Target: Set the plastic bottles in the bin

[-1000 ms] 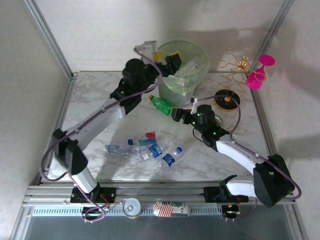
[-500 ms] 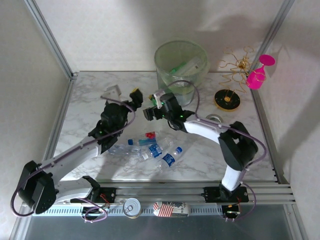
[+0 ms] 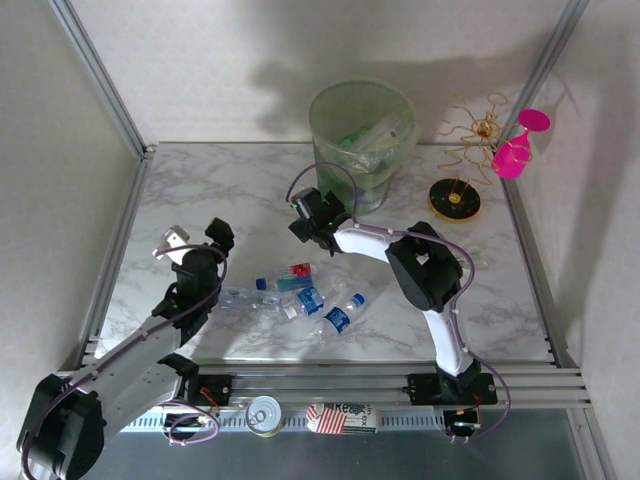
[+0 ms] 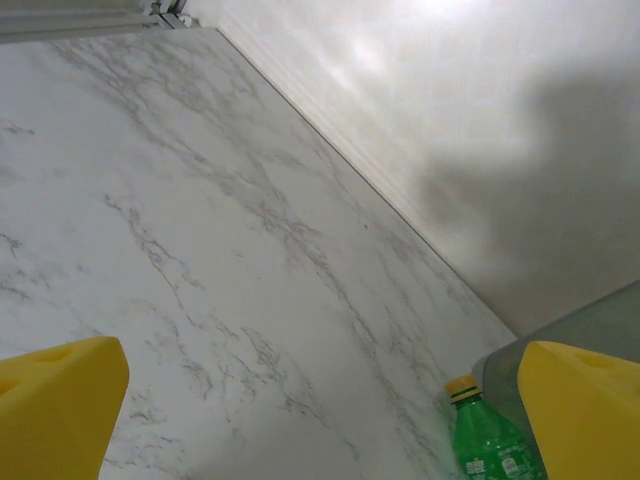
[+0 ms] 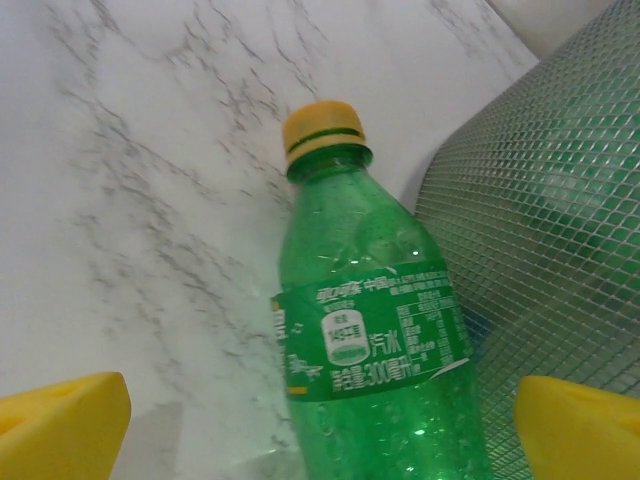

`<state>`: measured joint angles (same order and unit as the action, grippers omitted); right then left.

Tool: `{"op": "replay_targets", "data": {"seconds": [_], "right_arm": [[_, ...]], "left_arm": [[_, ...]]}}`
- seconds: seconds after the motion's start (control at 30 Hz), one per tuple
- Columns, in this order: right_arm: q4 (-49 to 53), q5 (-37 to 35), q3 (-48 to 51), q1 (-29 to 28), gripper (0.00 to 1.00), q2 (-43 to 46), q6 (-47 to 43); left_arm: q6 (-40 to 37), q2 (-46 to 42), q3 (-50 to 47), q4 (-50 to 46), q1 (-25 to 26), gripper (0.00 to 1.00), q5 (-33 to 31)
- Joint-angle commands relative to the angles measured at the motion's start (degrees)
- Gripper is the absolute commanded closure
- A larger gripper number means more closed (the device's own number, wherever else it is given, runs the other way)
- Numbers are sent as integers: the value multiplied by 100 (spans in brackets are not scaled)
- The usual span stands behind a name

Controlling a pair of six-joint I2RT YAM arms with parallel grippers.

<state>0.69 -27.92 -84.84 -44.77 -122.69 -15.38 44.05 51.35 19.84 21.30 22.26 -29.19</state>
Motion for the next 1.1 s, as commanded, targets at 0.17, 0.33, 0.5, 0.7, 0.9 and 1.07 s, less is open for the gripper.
{"op": "replay_targets", "data": {"seconds": [0.17,0.33,0.5,0.7,0.9,1.07], "right_arm": [[-77,-897,-467,-18,1,-482,-799],[44,-731,-522,-16,4,-613,-797],[485,-139,-676,-13,10,-694,-541],[920,865,-868,23,16,-630,-7],[920,1113,-888,47,18,-552,155],[1099,680,-1116,58,24,-818,307]], "left_arm": [[418,440,10,423,-38,0,491],[431,458,23,422,-38,0,539],[403,353,22,342,-38,1,485],[420,274,6,305,-38,0,469],[424,253,15,296,-38,0,484],[409,172,11,257,-38,0,458]]}}
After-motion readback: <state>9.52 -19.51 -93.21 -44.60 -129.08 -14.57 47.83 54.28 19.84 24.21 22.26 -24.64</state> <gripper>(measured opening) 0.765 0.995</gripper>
